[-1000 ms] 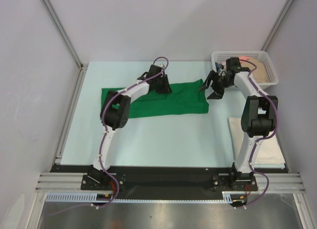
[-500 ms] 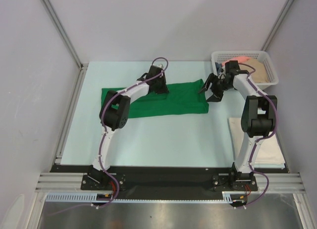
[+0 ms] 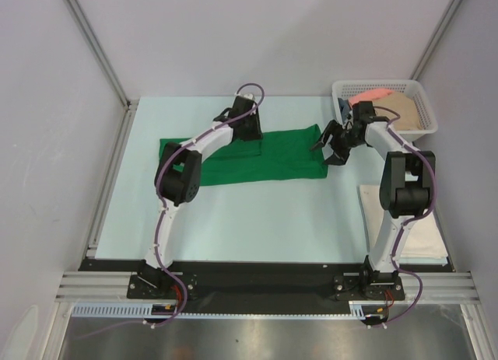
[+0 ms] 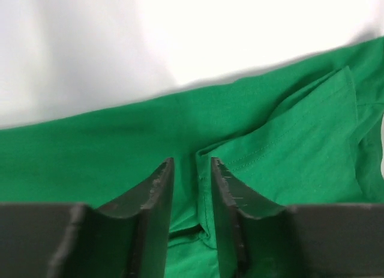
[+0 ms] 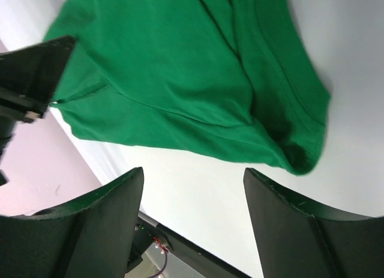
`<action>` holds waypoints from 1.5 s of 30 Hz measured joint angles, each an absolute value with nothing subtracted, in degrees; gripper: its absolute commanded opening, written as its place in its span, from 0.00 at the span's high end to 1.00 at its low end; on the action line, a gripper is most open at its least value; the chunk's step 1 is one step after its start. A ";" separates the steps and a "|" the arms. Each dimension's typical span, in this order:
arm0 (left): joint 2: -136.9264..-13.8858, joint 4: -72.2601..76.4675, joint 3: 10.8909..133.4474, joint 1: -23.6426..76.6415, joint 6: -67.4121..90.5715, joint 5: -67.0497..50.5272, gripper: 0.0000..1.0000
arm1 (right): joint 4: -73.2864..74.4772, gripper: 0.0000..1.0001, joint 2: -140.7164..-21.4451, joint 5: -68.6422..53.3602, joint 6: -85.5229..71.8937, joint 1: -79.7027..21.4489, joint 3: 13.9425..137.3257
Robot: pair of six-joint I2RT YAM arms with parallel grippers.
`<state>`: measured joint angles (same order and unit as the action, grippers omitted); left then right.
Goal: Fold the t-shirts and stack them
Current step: Fold the tshirt
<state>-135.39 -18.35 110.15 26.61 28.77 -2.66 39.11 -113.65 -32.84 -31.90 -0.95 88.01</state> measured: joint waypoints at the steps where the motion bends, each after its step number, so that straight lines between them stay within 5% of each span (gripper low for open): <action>1: -135.39 -19.20 110.74 26.55 28.29 -2.39 0.58 | 38.94 0.25 -113.16 -32.32 -31.90 -0.95 86.94; 5: -133.71 -21.26 111.79 26.13 26.11 -0.36 0.36 | 39.24 0.15 -109.19 -29.32 -31.77 -0.95 80.77; 8: -130.02 -24.23 111.63 25.39 24.40 0.69 0.31 | 37.93 0.12 -105.36 -27.59 -31.97 -0.95 75.20; 13: -114.45 -27.38 101.08 21.23 22.35 4.01 0.30 | 32.62 0.21 -102.08 -26.15 -35.14 -1.17 67.22; 16: -100.97 -28.42 88.71 16.08 22.41 4.97 0.31 | 28.27 0.36 -102.02 -25.32 -37.98 -1.52 63.68; 21: -83.83 -30.24 70.57 5.76 22.94 4.78 0.32 | 22.28 0.40 -102.02 -22.65 -42.39 -2.66 59.83; 36: -73.80 -32.88 56.14 5.28 26.06 -1.87 0.34 | 8.80 0.53 -103.44 -12.47 -45.69 -6.07 58.28; 40: -73.87 -32.36 56.10 5.28 25.98 -2.17 0.35 | 7.86 0.83 -104.09 -9.39 -46.06 -7.05 58.72; 45: -74.15 -31.46 55.92 5.37 25.87 -2.20 0.39 | 8.80 0.96 -109.14 -7.07 -44.71 -7.27 65.08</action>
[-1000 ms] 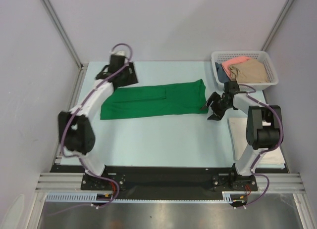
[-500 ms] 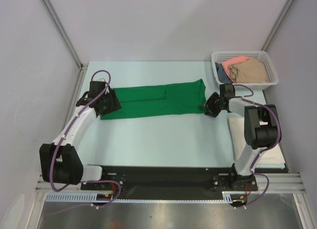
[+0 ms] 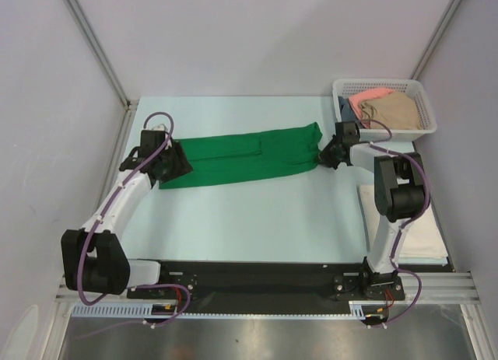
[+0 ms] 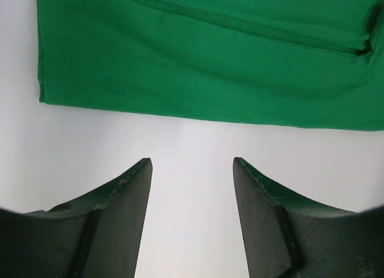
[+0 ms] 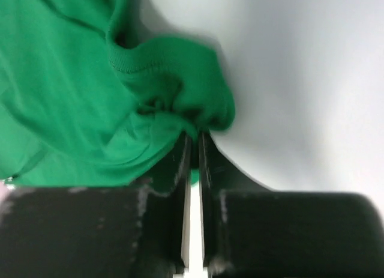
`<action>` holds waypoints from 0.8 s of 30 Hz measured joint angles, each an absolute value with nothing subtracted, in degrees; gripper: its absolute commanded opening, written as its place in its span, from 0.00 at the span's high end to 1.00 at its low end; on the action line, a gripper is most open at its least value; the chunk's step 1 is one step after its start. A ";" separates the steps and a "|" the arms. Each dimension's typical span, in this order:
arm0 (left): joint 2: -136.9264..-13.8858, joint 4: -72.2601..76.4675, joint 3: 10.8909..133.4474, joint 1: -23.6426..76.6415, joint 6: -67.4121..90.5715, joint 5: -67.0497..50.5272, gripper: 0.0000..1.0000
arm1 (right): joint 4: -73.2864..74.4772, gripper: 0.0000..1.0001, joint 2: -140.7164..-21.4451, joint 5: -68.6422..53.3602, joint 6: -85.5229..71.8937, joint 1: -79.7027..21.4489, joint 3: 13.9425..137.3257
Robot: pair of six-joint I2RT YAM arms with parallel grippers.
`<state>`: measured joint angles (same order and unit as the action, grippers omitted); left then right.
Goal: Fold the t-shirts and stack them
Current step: Fold the tshirt
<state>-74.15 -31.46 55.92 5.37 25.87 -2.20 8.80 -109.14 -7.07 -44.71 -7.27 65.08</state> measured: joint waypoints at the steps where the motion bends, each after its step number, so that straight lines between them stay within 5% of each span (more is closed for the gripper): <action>1: -74.35 -31.29 55.92 5.48 25.87 -2.13 0.40 | 8.99 0.96 -110.59 -6.59 -44.03 -7.29 67.33; 12: -79.59 -30.04 55.79 14.20 25.30 -0.25 0.41 | 16.99 0.92 -128.97 -3.36 -34.26 -8.80 96.92; 21: -84.60 -37.65 59.53 18.41 24.60 12.08 0.36 | 16.71 0.47 -137.19 -2.87 -28.14 -9.04 112.07; 24: -86.41 -40.29 60.18 17.76 26.26 15.75 0.43 | 15.53 0.34 -136.03 -2.59 -27.44 -9.23 111.44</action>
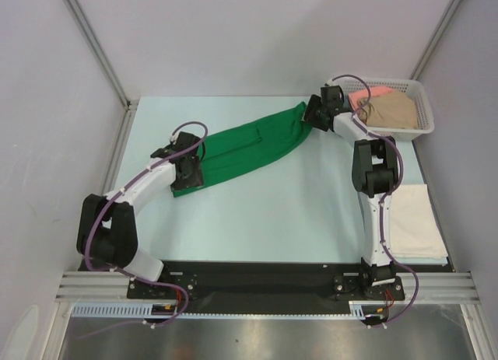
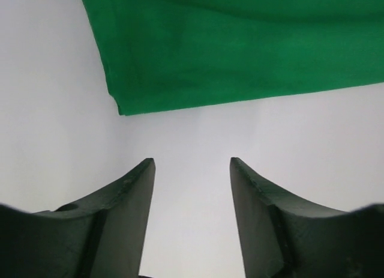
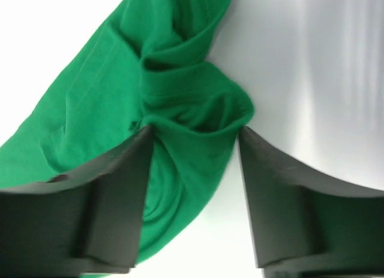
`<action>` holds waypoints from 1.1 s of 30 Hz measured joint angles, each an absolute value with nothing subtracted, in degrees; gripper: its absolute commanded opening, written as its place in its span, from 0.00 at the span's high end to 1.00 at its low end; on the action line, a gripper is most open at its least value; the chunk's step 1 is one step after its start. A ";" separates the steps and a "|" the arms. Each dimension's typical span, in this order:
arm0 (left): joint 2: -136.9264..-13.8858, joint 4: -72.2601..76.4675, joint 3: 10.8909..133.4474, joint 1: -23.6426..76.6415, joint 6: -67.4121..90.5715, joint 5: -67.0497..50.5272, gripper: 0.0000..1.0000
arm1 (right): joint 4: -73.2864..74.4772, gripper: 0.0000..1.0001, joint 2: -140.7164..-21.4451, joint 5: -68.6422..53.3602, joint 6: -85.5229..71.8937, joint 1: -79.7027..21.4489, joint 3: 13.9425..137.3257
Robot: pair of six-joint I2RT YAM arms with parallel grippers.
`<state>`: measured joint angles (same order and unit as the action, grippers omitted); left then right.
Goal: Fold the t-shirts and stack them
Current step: Fold the tshirt
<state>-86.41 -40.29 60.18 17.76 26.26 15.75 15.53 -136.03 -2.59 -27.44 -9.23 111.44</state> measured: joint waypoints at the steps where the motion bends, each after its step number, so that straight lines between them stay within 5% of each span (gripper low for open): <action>1: -86.56 -40.75 60.05 17.28 26.92 15.64 0.48 | 15.51 0.27 -135.37 -2.46 -27.18 -9.47 110.67; 7: -86.48 -41.08 57.19 10.50 30.59 12.62 0.46 | 24.16 0.05 -134.02 -1.83 -26.30 -10.22 114.04; 17: -86.06 -36.88 52.01 -3.53 36.88 4.23 0.47 | 40.18 0.01 -123.94 0.91 -25.28 -8.19 118.10; 29: -92.64 -32.12 53.04 -4.67 40.58 -0.21 0.49 | 40.27 0.00 -99.33 -5.58 -24.16 -13.58 96.38; 33: -94.50 -32.75 54.08 -4.80 42.02 -0.23 0.67 | 40.45 0.01 -97.36 -6.24 -23.68 -13.37 93.10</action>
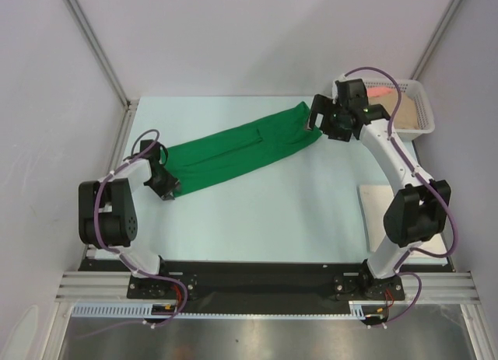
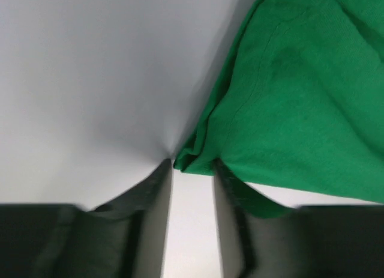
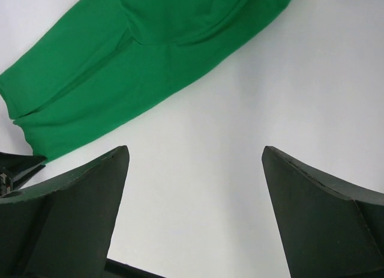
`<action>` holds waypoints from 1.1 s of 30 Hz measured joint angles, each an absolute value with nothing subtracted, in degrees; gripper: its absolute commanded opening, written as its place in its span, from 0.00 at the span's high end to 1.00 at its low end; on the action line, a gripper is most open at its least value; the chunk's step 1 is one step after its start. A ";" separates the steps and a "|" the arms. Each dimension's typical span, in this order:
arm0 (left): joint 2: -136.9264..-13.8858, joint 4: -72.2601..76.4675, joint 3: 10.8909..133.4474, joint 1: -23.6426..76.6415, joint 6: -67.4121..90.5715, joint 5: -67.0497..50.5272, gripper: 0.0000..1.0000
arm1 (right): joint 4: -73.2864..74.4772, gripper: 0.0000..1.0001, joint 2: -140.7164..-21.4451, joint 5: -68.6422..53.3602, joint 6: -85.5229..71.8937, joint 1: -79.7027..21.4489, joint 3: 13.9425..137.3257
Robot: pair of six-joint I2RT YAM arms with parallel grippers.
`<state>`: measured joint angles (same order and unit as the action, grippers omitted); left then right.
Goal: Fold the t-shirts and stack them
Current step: Fold the tshirt
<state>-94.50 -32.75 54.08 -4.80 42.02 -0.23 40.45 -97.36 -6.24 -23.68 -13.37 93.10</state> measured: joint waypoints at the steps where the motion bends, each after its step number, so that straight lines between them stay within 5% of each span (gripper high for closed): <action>1: -94.98 -32.91 54.52 -4.89 42.22 -0.25 0.69 | 40.47 0.01 -96.97 -6.33 -23.57 -13.30 92.53; 4: -96.27 -33.17 55.72 -4.95 42.72 -0.21 0.74 | 40.47 0.01 -95.72 -6.44 -23.35 -13.10 91.46; 8: -96.53 -32.64 55.83 -4.95 43.38 -0.43 1.00 | 40.45 0.01 -93.95 -6.85 -23.24 -13.13 90.83; 17: -92.16 -29.08 50.65 -1.50 44.18 0.78 1.00 | 41.47 0.02 -93.38 -9.37 -23.83 -14.55 89.14; 33: -71.83 -37.28 36.64 43.38 63.13 0.54 0.99 | 43.20 0.03 -97.49 -10.63 -25.69 -13.72 85.82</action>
